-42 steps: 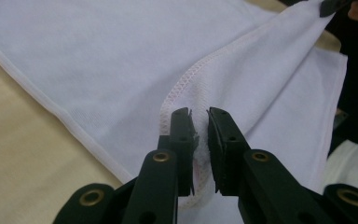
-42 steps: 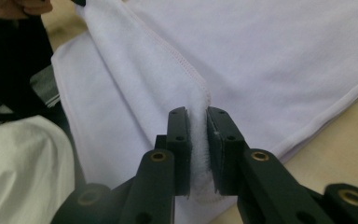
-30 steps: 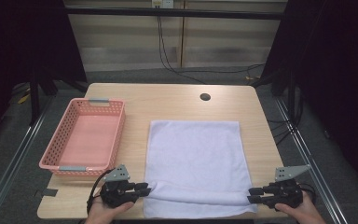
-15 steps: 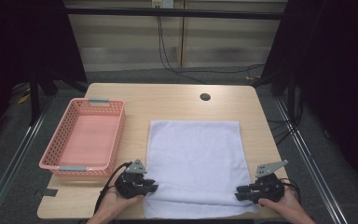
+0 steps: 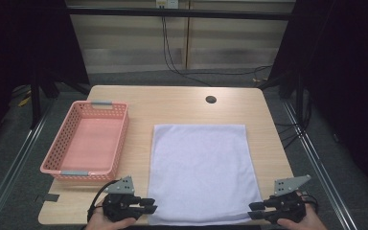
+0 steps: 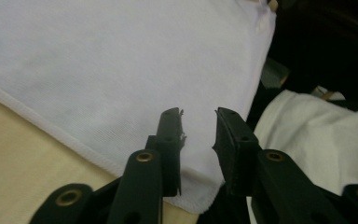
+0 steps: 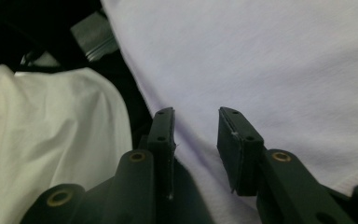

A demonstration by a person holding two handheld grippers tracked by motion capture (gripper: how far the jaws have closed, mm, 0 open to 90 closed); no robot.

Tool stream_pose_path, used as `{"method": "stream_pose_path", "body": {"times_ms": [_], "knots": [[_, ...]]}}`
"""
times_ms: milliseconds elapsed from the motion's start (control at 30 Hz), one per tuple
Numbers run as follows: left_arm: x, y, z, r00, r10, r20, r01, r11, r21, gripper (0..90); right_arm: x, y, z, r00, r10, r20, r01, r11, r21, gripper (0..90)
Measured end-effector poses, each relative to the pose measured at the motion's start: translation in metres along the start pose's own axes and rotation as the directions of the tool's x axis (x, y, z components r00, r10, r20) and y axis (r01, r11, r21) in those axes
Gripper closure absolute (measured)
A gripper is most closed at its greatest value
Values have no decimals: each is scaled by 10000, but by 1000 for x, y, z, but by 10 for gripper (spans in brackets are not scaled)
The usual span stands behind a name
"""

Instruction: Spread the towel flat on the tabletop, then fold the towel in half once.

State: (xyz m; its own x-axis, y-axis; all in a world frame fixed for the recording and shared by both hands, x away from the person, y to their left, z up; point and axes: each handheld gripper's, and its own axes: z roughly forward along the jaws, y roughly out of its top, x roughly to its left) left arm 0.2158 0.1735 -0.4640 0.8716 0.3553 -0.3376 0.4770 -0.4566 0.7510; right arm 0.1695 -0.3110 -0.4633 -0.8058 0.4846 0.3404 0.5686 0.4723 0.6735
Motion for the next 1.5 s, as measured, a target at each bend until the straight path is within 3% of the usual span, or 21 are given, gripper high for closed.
{"method": "stream_pose_path", "body": {"times_ms": [67,133,200,300,367,500,567,600,633,700,900,967,1067,1167,1200,1267,1367,1500], "knots": [[8,5,0,9995,-207,-251,201,9995,-255,653,-6,0,-2,9993,254,274,-239,9982,-542,661],[17,10,5,9985,-326,-449,307,9987,-414,662,-15,2,-4,9967,523,627,-463,9946,-934,643],[28,16,15,9945,-586,-868,569,9981,-226,653,-25,5,-4,9928,754,935,-634,9902,-1245,637],[42,26,28,9932,-607,-989,616,9981,68,662,-38,15,-1,9861,941,1371,-737,9864,-1467,625],[52,34,37,9874,-674,-1433,730,9968,341,647,-45,22,5,9811,1038,1632,-773,9839,-1612,619],[73,47,52,9783,-960,-1836,1068,9930,500,573,-57,39,23,9758,952,1969,-695,9886,-1339,571],[82,54,59,9744,-845,-2083,989,9933,600,558,-64,47,32,9713,857,2217,-592,9906,-1237,557],[88,56,62,9710,-914,-2207,1094,9915,706,538,-68,51,37,9708,882,2233,-635,9913,-1154,539],[92,57,64,9672,-1120,-2279,1264,9907,497,529,-72,54,41,9666,917,2391,-662,9914,-1128,518],[98,57,68,9654,-1216,-2305,1387,9885,594,523,-82,60,49,9628,1057,2485,-835,9916,-983,517],[101,53,68,9627,-940,-2537,1117,9921,563,558,-106,69,66,9428,1279,3077,-1108,9912,-727,501],[100,53,68,9617,-857,-2602,1071,9918,693,571,-109,69,69,9428,1104,3146,-935,9933,-682,524],[95,50,69,9516,-607,-3013,828,9947,613,649,-104,67,70,9368,746,3419,-602,9968,-525,526],[88,45,67,9574,-554,-2834,759,9952,619,681,-98,63,67,9320,517,3587,-432,9986,-318,535],[85,43,67,9592,-535,-2777,722,9957,574,690,-97,61,67,9352,435,3514,-345,9989,-318,540],[79,40,65,9649,-456,-2588,658,9954,699,691,-94,59,65,9328,260,3595,-211,9996,-174,557],[73,38,66,9654,-388,-2580,602,9953,756,697,-86,54,62,9318,133,3628,-135,9999,-21,557],[64,35,65,9723,-452,-2291,673,9937,893,696,-82,47,56,9449,445,3244,-412,9990,-170,556]]}}
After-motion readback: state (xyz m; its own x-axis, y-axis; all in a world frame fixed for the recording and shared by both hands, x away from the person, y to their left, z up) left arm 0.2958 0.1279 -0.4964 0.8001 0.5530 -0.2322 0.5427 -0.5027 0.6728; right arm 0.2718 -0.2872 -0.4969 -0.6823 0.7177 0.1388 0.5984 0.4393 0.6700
